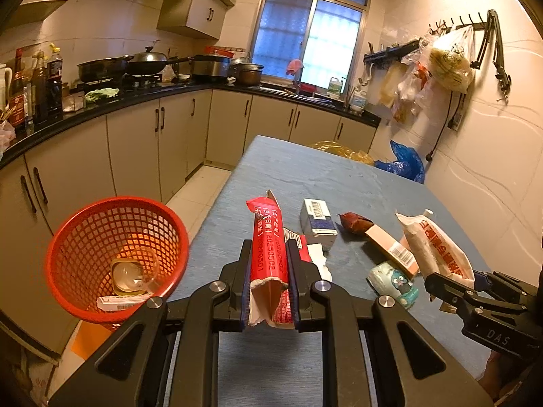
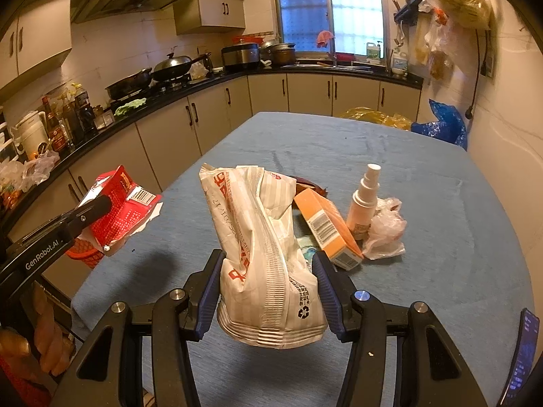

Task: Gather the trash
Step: 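Carry the red tube with the left tool over the wastebasket while the right tool brings the bag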

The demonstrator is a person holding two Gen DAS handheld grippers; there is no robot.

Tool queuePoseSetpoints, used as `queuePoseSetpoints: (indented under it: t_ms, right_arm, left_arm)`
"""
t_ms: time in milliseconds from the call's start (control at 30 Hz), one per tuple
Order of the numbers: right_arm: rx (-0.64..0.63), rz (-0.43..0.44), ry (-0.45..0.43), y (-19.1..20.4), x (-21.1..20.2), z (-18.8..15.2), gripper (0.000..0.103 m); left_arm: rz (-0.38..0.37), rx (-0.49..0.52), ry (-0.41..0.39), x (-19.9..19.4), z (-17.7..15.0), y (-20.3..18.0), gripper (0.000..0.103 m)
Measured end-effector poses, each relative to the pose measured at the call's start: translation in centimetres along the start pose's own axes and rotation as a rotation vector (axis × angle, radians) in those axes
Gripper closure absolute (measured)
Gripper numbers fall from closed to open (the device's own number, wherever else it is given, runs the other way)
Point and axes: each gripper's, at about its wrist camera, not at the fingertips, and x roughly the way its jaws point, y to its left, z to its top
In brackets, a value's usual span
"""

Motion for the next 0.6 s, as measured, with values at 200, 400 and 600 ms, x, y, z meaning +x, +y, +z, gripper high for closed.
queuePoseSetpoints:
  t_ms: [200,400,600]
  right_arm:
    - [-0.013,0.026,0.013,1.1,0.6,0.6,0.046]
    - [-0.022,0.073,0.039,2.4,1.6,1.3,0.046]
    - [-0.049,0.125,0.059,4.6,2.9,2.6,0.046]
  left_arm:
    - [0.024,-0.019,-0.011,-0.3,0.3,1.5,0.086]
    - [0.068,-0.041,-0.032,-1.0,0.7,3.6,0.086]
    - [0.149,-0.082,-0.053,-1.9,1.0,7.3,0.086]
